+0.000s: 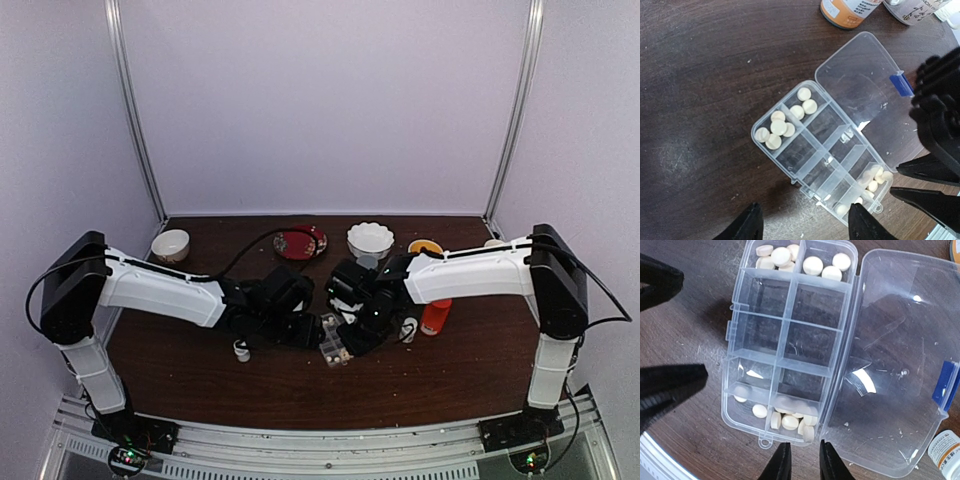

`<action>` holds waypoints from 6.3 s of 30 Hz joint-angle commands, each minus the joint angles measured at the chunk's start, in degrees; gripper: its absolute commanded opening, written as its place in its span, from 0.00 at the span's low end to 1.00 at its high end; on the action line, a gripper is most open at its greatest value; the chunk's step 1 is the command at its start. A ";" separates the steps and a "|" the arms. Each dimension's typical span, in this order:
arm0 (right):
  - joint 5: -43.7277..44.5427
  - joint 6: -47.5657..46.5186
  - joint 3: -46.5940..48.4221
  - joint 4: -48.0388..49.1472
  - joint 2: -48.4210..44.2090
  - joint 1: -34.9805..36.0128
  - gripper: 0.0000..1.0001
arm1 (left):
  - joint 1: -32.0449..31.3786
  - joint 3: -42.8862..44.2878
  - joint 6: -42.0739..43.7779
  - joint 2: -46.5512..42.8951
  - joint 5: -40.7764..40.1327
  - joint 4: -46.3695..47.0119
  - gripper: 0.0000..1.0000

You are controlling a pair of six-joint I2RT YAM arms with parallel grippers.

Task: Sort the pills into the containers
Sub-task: Adjust the pill container at the center of the board, then pick up the pill bottle from the center of the board.

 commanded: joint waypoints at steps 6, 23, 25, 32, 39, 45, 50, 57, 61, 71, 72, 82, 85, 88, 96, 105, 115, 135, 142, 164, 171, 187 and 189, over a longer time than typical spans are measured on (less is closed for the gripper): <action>3.46 -0.78 3.10 -2.03 2.22 0.34 0.21 | 1.08 -1.91 -1.47 1.70 2.95 4.39 0.60; 3.02 -0.70 4.29 -2.36 4.13 0.55 0.13 | 1.59 -2.39 -1.23 2.23 4.30 5.38 0.57; 2.87 -0.75 4.53 -2.50 4.43 0.60 0.12 | 1.61 -2.57 -1.36 2.40 4.66 5.73 0.57; 2.79 -0.87 5.10 -3.24 3.92 0.69 0.00 | 1.77 -2.88 -1.36 2.77 5.47 6.29 0.57; 3.59 -0.90 5.71 -4.57 1.74 0.69 0.00 | 1.99 -2.97 -1.09 2.81 5.69 6.59 0.56; 2.55 -0.96 5.90 -4.44 -0.20 0.69 0.01 | 2.13 -2.84 -1.02 3.95 5.69 6.89 0.54; -0.02 -0.81 4.48 -2.40 -1.13 0.69 0.03 | 2.42 -2.29 -0.98 6.28 5.69 7.06 0.45; -2.46 -0.46 2.57 -0.17 -1.06 0.54 0.04 | 2.47 -0.78 -0.41 7.67 5.69 4.99 0.42; -3.30 -0.26 2.16 0.55 -1.69 0.15 0.05 | 2.47 0.32 0.18 8.03 4.58 2.52 0.41; -9.04 2.10 -4.10 6.92 -6.78 -2.32 0.05 | 2.51 3.09 1.82 9.28 0.88 -3.25 0.39; -9.17 2.09 -4.21 7.10 -6.79 -2.38 0.05 | 2.49 3.09 1.83 9.17 0.86 -3.18 0.39; -11.87 2.83 -6.04 9.62 -6.67 -3.27 0.04 | 2.38 5.13 2.76 10.06 -0.02 -5.86 0.39; -13.64 3.44 -7.33 11.58 -7.35 -3.99 0.04 | 2.38 5.51 2.98 10.30 -0.36 -6.31 0.39; -14.33 3.61 -7.78 12.20 -7.81 -4.47 0.04 | 2.40 5.91 3.27 10.56 -0.46 -6.64 0.39; -14.87 3.97 -9.47 13.31 -9.02 -5.48 0.04 | 2.30 7.37 3.84 11.00 -1.33 -8.86 0.39; -15.51 3.17 -9.25 14.09 -8.13 -4.24 0.04 | 1.95 7.75 4.14 7.70 -1.24 -8.54 0.44; -15.06 3.48 -6.15 15.31 -4.62 -1.85 0.04 | 2.76 3.32 1.22 -3.39 -4.30 -5.91 0.58; -13.70 3.73 -1.72 14.96 -0.56 0.09 0.15 | 3.38 -0.51 0.51 -7.60 -5.46 -5.53 0.59; -11.56 2.31 -3.74 13.48 -9.29 -1.06 0.19 | 3.37 -1.01 1.96 -9.17 -5.64 -5.72 0.59; 9.35 -5.61 -15.17 -6.62 -38.92 -18.52 1.00 | 2.07 0.15 10.62 -13.76 -7.55 -4.96 0.60; 16.42 -3.51 -15.89 -6.10 -33.84 -19.28 1.00 | 2.03 0.76 10.62 -13.35 -8.01 -6.96 0.60; 13.33 -4.63 -15.56 0.16 -23.65 -23.79 0.76 | 1.74 -0.25 9.43 -12.98 -8.28 -7.26 0.60; 12.87 -4.74 -15.45 0.31 -22.66 -23.79 0.74 | 1.74 -0.16 9.41 -12.90 -8.27 -7.32 0.60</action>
